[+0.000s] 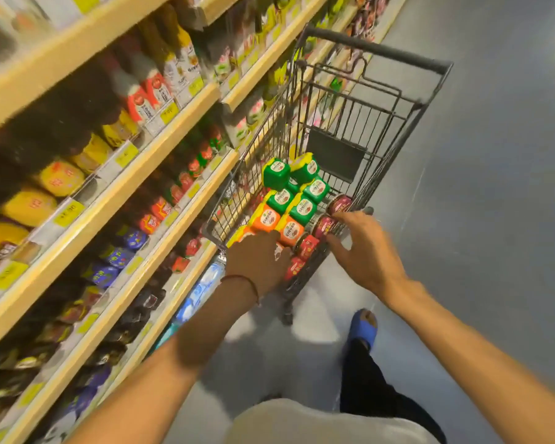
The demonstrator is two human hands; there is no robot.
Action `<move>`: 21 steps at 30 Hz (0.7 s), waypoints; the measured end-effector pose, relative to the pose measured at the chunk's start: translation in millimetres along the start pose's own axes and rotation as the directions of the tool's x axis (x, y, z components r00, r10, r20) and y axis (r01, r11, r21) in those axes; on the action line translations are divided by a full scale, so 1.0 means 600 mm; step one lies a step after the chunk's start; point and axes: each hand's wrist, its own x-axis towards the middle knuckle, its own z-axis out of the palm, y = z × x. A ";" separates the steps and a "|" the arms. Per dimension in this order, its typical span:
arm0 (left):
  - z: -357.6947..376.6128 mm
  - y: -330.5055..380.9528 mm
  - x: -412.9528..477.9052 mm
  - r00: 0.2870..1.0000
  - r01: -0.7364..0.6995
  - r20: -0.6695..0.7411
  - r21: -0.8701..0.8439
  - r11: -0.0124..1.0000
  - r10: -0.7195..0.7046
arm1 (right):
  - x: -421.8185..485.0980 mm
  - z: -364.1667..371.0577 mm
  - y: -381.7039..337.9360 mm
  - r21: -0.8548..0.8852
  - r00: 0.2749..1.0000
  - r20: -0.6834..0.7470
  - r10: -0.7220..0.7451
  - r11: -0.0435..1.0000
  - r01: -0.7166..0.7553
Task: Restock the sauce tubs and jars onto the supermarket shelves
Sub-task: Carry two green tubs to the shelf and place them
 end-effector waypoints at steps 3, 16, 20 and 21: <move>0.001 0.049 0.078 0.991 0.135 0.001 -0.102 0.986 -0.136 | 0.093 -0.017 0.069 0.056 0.994 0.093 -0.060 0.997 0.055; 0.035 0.137 0.309 0.875 0.483 0.145 -0.227 0.845 -0.461 | 0.401 0.009 0.212 0.005 0.901 0.408 -0.144 0.988 0.156; 0.063 0.101 0.384 0.840 0.543 0.234 -0.348 0.765 -0.490 | 0.481 0.045 0.235 -0.020 0.881 0.460 -0.112 0.990 0.136; 0.073 0.089 0.412 0.831 0.556 0.256 -0.404 0.727 -0.493 | 0.506 0.055 0.243 -0.027 0.882 0.466 -0.075 0.995 0.099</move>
